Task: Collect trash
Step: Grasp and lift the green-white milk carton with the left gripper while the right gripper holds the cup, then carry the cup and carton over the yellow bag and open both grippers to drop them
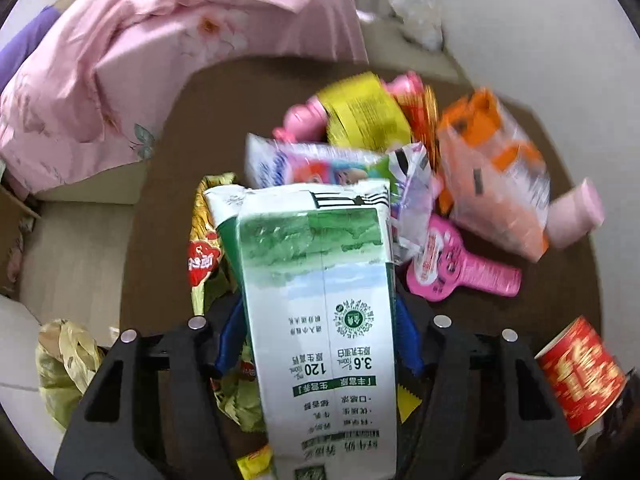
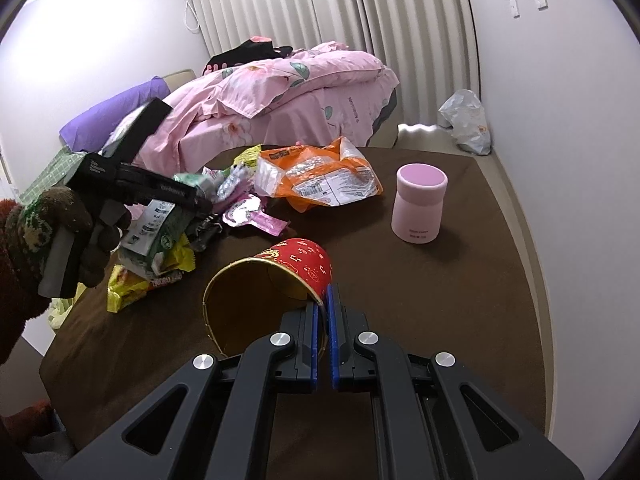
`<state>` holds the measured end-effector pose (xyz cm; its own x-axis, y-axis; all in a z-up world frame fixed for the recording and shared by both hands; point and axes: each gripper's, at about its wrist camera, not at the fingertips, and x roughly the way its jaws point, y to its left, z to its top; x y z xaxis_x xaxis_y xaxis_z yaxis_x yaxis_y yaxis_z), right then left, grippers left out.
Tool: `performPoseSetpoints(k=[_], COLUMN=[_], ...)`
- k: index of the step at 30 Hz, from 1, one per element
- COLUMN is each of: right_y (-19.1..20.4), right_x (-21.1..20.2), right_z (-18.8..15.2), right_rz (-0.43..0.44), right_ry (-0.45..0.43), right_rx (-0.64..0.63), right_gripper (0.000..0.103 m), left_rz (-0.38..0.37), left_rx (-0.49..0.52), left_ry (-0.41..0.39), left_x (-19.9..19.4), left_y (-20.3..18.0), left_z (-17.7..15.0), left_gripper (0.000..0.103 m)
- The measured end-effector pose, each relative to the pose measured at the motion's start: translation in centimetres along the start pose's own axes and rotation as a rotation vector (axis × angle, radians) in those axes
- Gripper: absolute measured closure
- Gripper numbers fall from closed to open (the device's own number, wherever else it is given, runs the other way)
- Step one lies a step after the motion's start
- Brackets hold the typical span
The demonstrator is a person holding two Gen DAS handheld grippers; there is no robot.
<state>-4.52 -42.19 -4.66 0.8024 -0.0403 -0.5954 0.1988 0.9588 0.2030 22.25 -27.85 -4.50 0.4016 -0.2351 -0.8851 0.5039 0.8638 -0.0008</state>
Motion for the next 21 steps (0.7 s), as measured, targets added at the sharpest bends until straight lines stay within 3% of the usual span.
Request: performPoseSetpoints(k=[4, 10, 16, 21], right_y=[0.3, 1.3, 4.2, 8.0], right_x=[-0.5, -1.2, -2.0, -2.2], right_z=[0.2, 1.1, 2.9, 5.3], right_rz=[-0.007, 0.007, 0.05, 0.142], right_ry=[-0.008, -0.038, -0.067, -0.093], right_rx=[-0.018, -0.034, -0.096, -0.155], right_gripper=[0.097, 0.097, 0.096, 0.096], left_rz=[-0.16, -0.234, -0.205, -0.039], left_rx=[-0.012, 0.017, -0.034, -0.098], left_ry=[-0.141, -0.32, -0.388, -0.416], left_x=[-5.0, -11.7, -15.8, -19.4], left_y=[1.0, 2.1, 5.7, 10.7], left_z=[-1.4, -5.2, -7.3, -10.1], left_gripper=[0.046, 0.049, 0.05, 0.049])
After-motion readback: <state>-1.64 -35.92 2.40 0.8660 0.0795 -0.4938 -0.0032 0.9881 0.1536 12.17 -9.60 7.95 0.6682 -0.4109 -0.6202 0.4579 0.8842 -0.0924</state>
